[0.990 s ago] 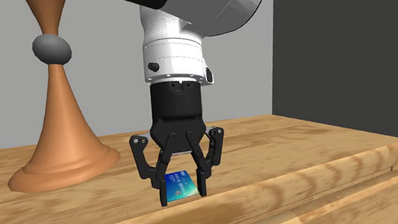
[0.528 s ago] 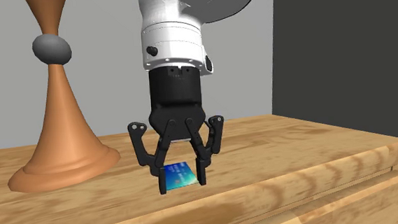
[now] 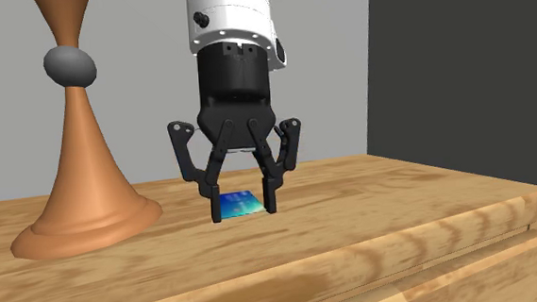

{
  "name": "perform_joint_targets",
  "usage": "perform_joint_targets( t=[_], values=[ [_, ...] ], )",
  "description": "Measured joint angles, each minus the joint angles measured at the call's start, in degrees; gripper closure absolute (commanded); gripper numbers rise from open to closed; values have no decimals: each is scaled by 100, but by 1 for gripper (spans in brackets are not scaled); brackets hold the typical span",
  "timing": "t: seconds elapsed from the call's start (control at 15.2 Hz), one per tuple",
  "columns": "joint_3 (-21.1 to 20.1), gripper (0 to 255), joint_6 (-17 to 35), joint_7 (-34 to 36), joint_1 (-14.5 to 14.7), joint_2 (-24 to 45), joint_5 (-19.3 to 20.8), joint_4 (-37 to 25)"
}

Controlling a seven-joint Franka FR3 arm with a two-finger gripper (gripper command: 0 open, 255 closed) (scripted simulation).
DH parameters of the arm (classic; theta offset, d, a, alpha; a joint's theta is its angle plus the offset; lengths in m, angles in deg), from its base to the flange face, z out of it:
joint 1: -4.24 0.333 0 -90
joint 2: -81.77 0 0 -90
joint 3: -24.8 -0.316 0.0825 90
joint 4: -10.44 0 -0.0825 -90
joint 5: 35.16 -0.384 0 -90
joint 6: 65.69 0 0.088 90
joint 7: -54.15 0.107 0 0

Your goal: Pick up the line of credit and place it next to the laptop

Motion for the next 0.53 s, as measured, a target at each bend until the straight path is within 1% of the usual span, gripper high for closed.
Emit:
perform_joint_targets(
  t=[0.46, 0.53],
  values=[
    [9, 255, -524, 54, 1, -195, 11, -332],
    [-19, 255, -551, 101, 17, -104, 9, -454]
  ],
)
